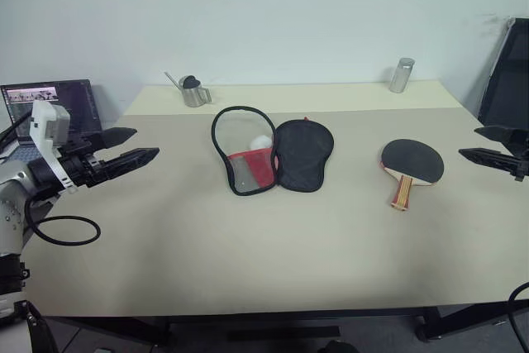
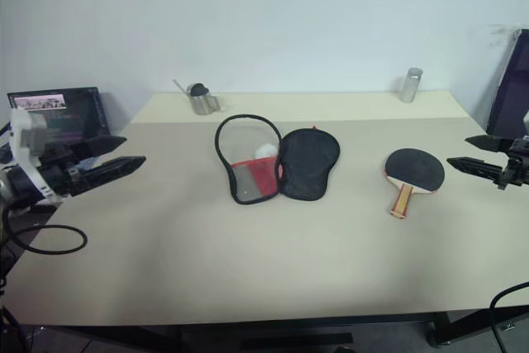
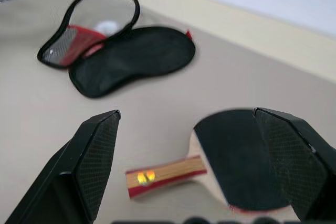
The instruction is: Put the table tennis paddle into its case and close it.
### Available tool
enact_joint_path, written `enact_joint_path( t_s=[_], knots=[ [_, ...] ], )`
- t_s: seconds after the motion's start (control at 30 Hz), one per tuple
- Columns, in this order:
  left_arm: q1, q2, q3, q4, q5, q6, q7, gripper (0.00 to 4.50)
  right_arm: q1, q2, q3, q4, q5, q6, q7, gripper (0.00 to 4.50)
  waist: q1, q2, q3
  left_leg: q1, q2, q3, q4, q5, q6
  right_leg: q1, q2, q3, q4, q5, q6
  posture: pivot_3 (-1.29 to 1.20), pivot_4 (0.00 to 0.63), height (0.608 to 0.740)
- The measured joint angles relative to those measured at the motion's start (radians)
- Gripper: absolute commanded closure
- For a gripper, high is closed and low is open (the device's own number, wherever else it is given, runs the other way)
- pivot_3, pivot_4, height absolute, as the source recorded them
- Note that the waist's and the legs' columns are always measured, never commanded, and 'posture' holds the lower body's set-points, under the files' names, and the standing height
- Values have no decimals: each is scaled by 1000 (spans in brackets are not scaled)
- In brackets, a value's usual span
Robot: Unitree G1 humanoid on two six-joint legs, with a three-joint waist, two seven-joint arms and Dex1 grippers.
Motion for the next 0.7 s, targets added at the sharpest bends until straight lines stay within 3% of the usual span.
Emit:
enact_joint_path(
  t_s=[0.17,0.37,0.5,0.7],
  knots=[
    [20,6,0,25,16,-15,15,0,-77,48,42,19,-24,-29,19,21,-1,0,0,1,1,1,0,0,0,0,1,2,0,0,0,0,150,740],
    [1,-57,-35,47,107,-35,195,0,-153,93,65,57,-49,-65,19,21,5,0,0,0,0,1,0,-1,1,0,1,3,-1,1,2,0,150,740],
    [-32,-180,-96,72,140,30,323,0,-167,119,70,39,-49,-74,18,21,10,0,0,-1,0,1,2,-1,1,0,1,3,-1,2,3,0,150,740],
    [-96,-323,-200,86,143,125,387,0,-131,132,70,-56,-47,-48,16,21,10,-3,1,-2,0,2,2,-1,2,-1,1,4,-2,3,4,0,150,740]
  ],
)
